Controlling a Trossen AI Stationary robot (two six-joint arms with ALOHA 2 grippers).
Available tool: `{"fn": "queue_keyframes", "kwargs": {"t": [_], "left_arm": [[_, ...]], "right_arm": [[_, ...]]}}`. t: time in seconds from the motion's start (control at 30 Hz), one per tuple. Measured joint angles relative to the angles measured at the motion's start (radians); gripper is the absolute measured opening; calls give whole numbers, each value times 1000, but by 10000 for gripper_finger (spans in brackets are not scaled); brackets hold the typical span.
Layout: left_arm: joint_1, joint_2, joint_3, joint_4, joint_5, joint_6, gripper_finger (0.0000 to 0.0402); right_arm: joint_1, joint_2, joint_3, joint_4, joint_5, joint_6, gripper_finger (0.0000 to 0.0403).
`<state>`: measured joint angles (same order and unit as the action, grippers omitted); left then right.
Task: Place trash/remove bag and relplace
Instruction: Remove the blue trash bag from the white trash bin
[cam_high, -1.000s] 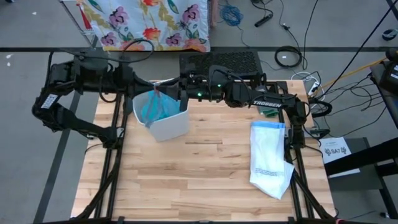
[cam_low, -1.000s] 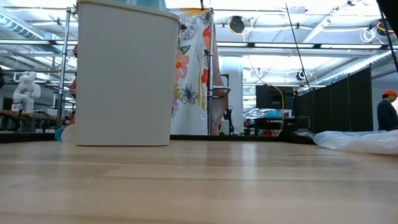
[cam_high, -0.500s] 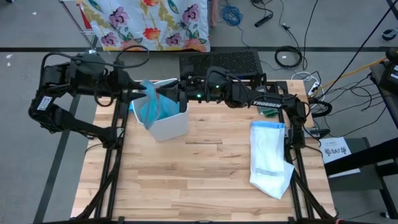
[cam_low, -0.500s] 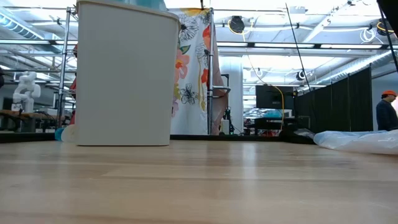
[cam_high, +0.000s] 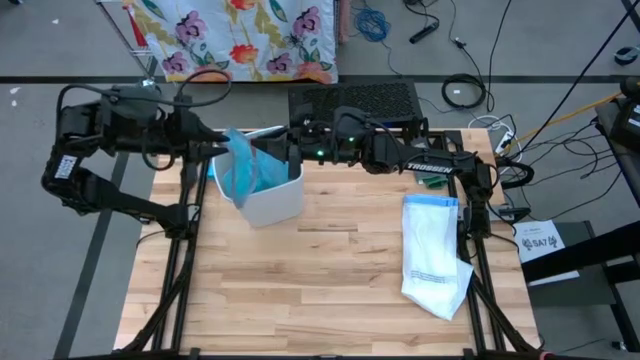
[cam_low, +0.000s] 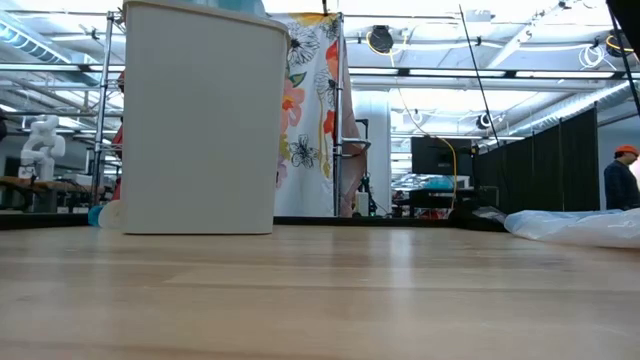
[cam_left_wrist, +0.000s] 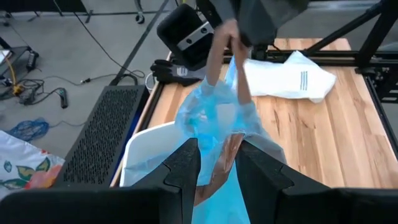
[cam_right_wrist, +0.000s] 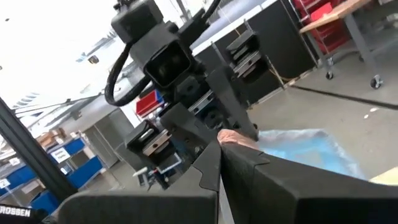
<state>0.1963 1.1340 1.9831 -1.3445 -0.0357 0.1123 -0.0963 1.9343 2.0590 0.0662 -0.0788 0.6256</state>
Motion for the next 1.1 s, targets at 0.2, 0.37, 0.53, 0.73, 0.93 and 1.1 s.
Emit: {"fn": "queue_keyframes", "kwargs": {"t": [0.2, 0.37, 0.53, 0.73, 0.93, 1.1], "left_arm": [[0, -35, 0, -2, -4, 0, 108], [0, -45, 0, -49, -59, 0, 108], [0, -45, 0, -66, -88, 9, 108], [0, -44, 0, -65, -169, 34, 93], [0, -45, 0, -11, -238, 80, 10], [0, -44, 22, 127, -238, 172, 4]], "right_arm": [[0, 0, 0, 27, 2, -6, 0], [0, 0, 0, 27, 2, -10, 0], [0, 0, 0, 27, 2, -12, 0], [0, 0, 0, 27, 2, -12, 0], [0, 0, 0, 28, 3, -12, 0], [-6, 0, 0, 82, 49, -22, 0]]}}
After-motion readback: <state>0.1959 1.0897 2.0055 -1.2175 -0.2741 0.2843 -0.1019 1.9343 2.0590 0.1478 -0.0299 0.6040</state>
